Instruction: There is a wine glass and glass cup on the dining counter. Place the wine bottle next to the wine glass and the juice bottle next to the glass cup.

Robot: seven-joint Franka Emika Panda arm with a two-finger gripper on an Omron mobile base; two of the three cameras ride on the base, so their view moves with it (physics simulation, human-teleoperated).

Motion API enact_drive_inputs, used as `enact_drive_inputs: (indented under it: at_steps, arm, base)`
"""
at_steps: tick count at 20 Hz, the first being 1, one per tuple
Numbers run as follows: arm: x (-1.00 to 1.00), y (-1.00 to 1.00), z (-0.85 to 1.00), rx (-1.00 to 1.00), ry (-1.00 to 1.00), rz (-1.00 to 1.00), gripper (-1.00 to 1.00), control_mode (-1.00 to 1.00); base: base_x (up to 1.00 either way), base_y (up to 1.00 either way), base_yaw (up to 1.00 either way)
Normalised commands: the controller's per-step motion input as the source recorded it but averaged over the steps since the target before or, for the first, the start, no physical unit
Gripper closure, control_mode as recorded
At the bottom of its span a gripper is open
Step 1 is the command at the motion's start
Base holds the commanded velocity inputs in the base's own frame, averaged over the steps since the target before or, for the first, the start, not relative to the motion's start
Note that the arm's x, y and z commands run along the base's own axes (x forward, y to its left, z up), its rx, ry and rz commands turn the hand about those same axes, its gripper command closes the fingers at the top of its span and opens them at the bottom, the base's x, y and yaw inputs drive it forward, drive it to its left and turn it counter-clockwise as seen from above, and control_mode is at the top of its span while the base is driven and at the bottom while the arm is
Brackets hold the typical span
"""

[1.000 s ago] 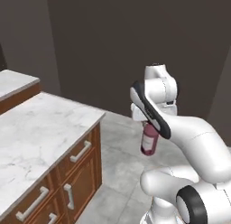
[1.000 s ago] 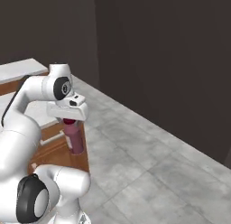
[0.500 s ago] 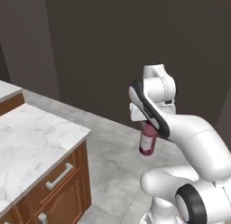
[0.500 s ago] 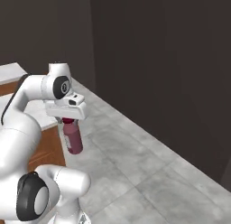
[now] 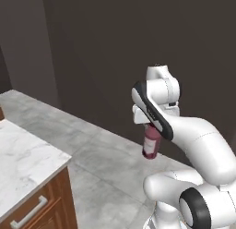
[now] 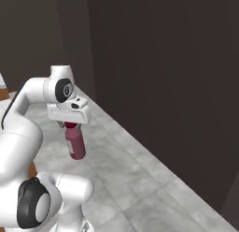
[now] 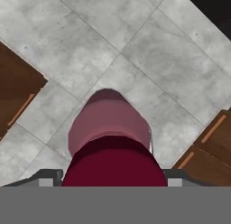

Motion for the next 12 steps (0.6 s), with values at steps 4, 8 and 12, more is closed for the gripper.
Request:
enact_drive_inputs:
  at_steps: [4, 8, 12]
  arm:
    - [0.0, 0.0, 0.0, 0.0, 0.0, 0.0, 1.0, 1.0]
    - [0.0, 0.0, 0.0, 0.0, 0.0, 0.0, 1.0, 1.0]
    - [0.0, 0.0, 0.0, 0.0, 0.0, 0.0, 1.0, 1.0]
  base:
    - [0.79, -0.3, 0.21]
    - [0.79, -0.28, 0.21]
    - [0.82, -0.2, 0.26]
